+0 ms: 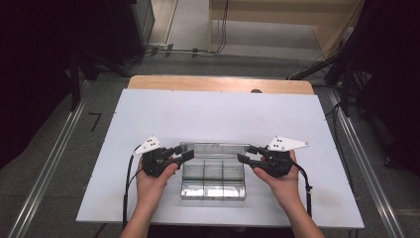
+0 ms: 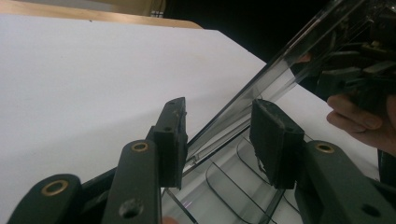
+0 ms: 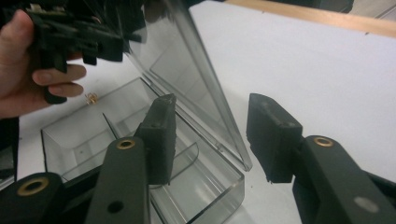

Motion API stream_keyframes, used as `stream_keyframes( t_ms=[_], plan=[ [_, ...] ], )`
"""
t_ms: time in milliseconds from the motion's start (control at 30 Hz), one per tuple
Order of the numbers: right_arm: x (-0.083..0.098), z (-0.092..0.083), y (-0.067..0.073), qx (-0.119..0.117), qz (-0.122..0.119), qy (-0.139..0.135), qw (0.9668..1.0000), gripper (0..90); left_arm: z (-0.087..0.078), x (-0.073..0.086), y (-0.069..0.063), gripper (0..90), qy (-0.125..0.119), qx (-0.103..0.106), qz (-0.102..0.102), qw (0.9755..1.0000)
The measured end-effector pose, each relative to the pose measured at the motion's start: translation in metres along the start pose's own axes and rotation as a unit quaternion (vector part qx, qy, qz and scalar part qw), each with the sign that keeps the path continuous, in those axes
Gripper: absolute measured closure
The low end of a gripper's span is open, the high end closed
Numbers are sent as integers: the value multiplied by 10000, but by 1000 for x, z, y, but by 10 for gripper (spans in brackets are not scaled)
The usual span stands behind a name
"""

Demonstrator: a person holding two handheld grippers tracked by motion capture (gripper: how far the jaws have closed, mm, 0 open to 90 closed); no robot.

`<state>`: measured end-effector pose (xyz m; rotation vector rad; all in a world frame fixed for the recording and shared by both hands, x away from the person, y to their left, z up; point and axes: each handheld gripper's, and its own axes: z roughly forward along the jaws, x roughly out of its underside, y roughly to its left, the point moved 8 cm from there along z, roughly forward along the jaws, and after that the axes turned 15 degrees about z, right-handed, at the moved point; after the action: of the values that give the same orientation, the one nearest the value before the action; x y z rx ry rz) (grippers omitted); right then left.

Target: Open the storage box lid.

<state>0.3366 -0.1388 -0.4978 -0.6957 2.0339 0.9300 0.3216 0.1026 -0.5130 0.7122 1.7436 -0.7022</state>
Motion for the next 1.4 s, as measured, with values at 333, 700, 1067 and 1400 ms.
stream_keyframes(
  t_ms=[333,700,1067,1400],
  plan=[
    [1,8,-4,166,166,-355,9991,653,2,0,0,574,-11,-165,-45,9999],
    [2,12,-7,149,296,-517,9981,664,5,1,0,541,-97,-235,-202,9995],
    [3,13,-9,117,333,-624,9974,671,10,1,1,532,-69,-293,-326,9990],
    [2,15,-12,220,362,-755,9962,709,17,1,2,524,-22,-560,-422,9975]
  ],
)
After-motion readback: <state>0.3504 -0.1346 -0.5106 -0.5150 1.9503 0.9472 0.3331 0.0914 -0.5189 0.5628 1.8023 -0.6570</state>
